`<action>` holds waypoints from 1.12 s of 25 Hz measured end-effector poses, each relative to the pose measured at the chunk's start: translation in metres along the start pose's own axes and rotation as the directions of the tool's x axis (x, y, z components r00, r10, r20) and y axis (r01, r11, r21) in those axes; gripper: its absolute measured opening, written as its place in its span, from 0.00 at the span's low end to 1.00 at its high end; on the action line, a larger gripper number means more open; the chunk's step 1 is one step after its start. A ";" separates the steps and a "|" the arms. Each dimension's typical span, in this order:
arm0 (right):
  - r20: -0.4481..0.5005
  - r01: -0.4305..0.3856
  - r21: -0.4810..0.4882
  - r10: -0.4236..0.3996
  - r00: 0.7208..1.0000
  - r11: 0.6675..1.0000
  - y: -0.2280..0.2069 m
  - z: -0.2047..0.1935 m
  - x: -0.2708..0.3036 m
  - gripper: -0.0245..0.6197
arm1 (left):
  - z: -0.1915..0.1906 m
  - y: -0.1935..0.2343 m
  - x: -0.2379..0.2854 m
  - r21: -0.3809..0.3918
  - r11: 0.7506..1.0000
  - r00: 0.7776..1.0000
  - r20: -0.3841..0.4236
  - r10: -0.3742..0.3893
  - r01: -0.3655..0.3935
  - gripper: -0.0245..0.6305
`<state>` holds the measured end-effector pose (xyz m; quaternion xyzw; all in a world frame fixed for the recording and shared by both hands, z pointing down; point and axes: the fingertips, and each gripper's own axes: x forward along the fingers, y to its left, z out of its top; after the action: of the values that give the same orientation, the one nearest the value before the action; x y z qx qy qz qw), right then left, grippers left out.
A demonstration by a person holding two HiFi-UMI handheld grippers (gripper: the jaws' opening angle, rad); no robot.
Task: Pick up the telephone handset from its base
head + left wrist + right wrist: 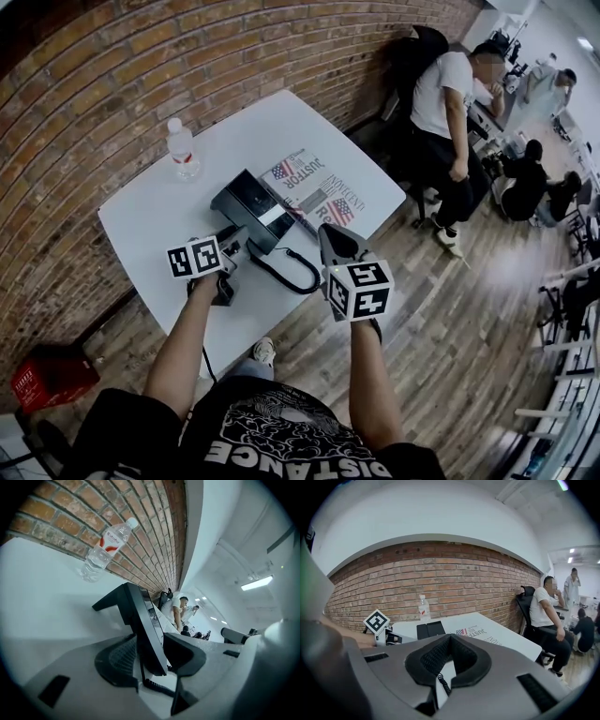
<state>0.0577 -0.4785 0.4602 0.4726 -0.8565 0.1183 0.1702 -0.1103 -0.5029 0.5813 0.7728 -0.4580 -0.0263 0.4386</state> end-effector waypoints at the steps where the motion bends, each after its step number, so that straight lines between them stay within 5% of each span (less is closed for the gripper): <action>1: -0.008 0.003 0.001 -0.003 1.000 1.000 0.000 -0.002 0.002 0.04 | -0.001 0.001 0.002 -0.014 1.000 1.000 0.001 -0.014 0.014 0.28; 18: -0.053 0.057 0.025 -0.056 0.997 0.998 -0.015 -0.018 0.005 0.04 | 0.005 0.009 0.011 -0.257 0.961 0.992 0.096 -0.084 0.106 0.16; 28: -0.050 0.082 0.035 -0.080 0.996 0.996 -0.022 -0.026 -0.015 0.04 | 0.013 -0.008 0.003 -0.236 0.962 0.985 0.139 -0.105 0.136 0.15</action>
<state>0.0883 -0.4686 0.4786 0.5069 -0.8300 0.1385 0.1869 -0.1090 -0.5121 0.5681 0.7361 -0.4297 -0.1578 0.4985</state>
